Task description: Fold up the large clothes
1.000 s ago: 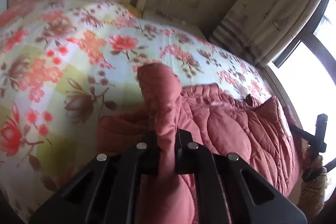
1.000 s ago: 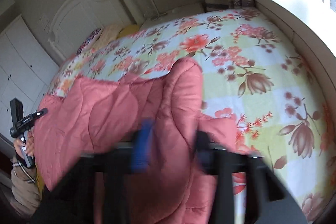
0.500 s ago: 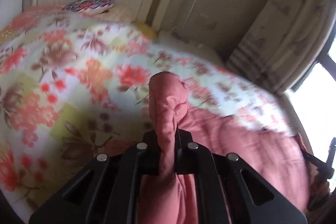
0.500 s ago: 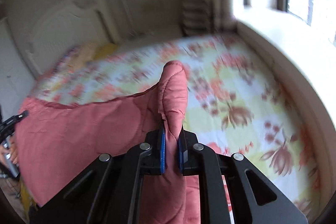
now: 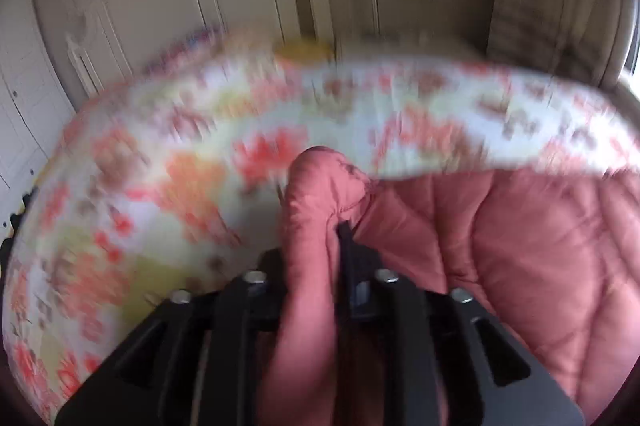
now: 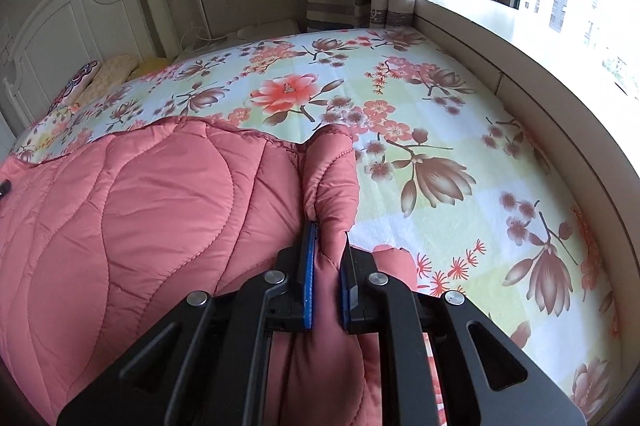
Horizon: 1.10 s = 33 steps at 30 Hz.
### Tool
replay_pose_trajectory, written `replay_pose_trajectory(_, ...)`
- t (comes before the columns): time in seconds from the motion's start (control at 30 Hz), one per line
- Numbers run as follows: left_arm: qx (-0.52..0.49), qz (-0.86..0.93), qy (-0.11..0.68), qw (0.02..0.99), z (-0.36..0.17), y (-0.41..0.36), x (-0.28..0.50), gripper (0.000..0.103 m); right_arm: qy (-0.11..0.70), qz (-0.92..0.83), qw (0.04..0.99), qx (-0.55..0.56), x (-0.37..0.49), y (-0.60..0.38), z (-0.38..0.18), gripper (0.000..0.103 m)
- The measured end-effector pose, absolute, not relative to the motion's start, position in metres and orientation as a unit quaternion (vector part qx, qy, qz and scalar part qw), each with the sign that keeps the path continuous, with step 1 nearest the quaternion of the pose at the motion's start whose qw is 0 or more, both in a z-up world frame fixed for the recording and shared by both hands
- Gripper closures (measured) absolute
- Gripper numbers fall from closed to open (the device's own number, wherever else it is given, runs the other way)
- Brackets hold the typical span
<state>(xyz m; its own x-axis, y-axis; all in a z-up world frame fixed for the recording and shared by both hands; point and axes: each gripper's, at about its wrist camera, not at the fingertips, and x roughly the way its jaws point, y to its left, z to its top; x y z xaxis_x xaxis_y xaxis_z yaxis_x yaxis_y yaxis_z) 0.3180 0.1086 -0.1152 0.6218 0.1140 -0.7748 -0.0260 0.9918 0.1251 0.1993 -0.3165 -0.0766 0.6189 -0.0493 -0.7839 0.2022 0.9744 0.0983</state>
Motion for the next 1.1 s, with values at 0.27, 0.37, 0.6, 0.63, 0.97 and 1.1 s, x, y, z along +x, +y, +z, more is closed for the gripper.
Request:
replay_pose_trajectory(0.27,0.038,0.092,0.440,0.893,-0.120,0.124,0.320,0.029,0.431,-0.097,0.892,0.100,0.189,-0.329,-0.058,0.016)
replay_pose_trajectory(0.37,0.016,0.098,0.445,0.890,-0.122,0.132,0.322,0.022,0.358,-0.098,0.923,0.104,0.165,-0.323,-0.018,0.012)
replay_pose_trajectory(0.6,0.000,0.095,0.445,0.891,-0.122,0.136,0.323,0.019,0.351,0.038,0.935,-0.026,0.169,-0.200,0.008,0.009)
replay_pose_trajectory(0.63,-0.003,0.094,0.445,0.891,-0.122,0.136,0.322,0.019,0.358,0.055,0.931,-0.048,0.175,-0.180,0.000,0.008)
replay_pose_trajectory(0.97,-0.144,0.034,0.413,0.898,-0.104,0.176,0.305,0.015,0.436,0.091,0.895,0.000,0.214,-0.180,-0.070,0.004)
replay_pose_trajectory(1.1,-0.120,0.002,0.322,0.939,-0.051,0.160,0.242,0.015,0.434,0.087,0.897,-0.005,0.212,-0.178,-0.071,0.004)
